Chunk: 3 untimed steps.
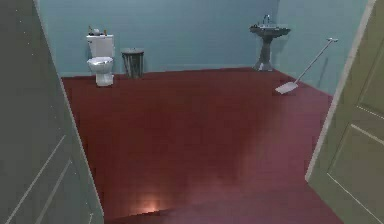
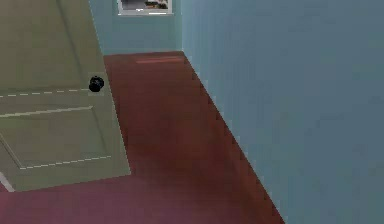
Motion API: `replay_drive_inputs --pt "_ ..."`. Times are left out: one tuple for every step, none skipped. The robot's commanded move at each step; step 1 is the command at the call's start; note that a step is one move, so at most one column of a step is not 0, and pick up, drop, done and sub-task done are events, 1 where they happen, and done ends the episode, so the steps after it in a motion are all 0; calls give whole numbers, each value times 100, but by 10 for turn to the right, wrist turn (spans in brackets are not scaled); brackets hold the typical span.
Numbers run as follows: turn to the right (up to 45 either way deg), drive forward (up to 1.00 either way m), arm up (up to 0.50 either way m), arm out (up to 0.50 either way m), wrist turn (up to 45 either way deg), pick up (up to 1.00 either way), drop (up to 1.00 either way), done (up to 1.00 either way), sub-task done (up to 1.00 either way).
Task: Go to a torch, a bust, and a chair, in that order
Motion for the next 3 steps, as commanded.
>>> replay_drive_inputs --pt "-90 0 0 0 0 0 0 0 0" --pt "0 100 0 0 0 0 0 0 0" --pt "-60 0 0 0 0 0 0 0 0"
